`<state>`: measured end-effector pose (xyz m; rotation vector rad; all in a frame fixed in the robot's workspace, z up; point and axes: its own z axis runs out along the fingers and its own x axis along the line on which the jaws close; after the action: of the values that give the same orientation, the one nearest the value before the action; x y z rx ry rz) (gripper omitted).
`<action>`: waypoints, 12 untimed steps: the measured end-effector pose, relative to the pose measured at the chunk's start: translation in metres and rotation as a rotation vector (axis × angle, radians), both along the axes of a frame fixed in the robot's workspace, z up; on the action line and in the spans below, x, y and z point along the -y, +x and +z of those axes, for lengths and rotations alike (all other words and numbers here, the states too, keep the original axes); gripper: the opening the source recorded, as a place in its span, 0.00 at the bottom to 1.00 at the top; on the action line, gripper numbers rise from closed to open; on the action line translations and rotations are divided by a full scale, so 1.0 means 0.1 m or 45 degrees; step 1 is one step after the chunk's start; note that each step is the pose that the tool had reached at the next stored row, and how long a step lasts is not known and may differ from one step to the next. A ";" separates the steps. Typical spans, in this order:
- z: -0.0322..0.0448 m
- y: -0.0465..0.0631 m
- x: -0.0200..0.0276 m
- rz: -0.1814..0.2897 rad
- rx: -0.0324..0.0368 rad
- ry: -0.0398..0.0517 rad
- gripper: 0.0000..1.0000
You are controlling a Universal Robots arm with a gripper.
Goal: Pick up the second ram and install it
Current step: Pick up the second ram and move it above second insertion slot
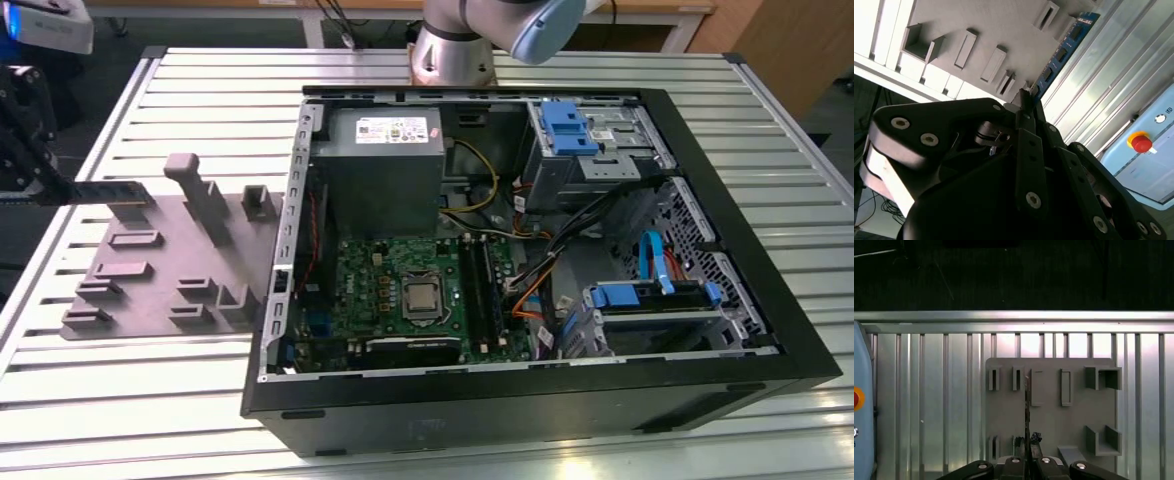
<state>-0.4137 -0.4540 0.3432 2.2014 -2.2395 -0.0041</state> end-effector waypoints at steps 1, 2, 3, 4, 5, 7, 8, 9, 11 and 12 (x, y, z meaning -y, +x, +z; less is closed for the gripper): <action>0.033 0.00 -0.003 0.000 -0.0001 -0.001 0.14; 0.067 0.00 -0.007 0.000 -0.0001 -0.001 0.14; 0.099 0.00 -0.011 0.000 0.0000 -0.001 0.14; 0.134 0.00 -0.016 0.000 0.0000 -0.002 0.14; 0.169 0.00 -0.019 0.000 -0.0001 -0.002 0.14; 0.237 0.00 -0.026 0.000 -0.0001 -0.004 0.14; 0.270 0.00 -0.029 0.000 -0.0001 -0.004 0.14; 0.303 0.00 -0.033 0.000 0.0000 -0.005 0.14; 0.372 0.00 -0.040 0.000 -0.0001 -0.006 0.14; 0.405 0.00 -0.043 0.000 0.0001 -0.007 0.14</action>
<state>-0.4136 -0.4497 0.3837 2.1989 -2.2368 0.0019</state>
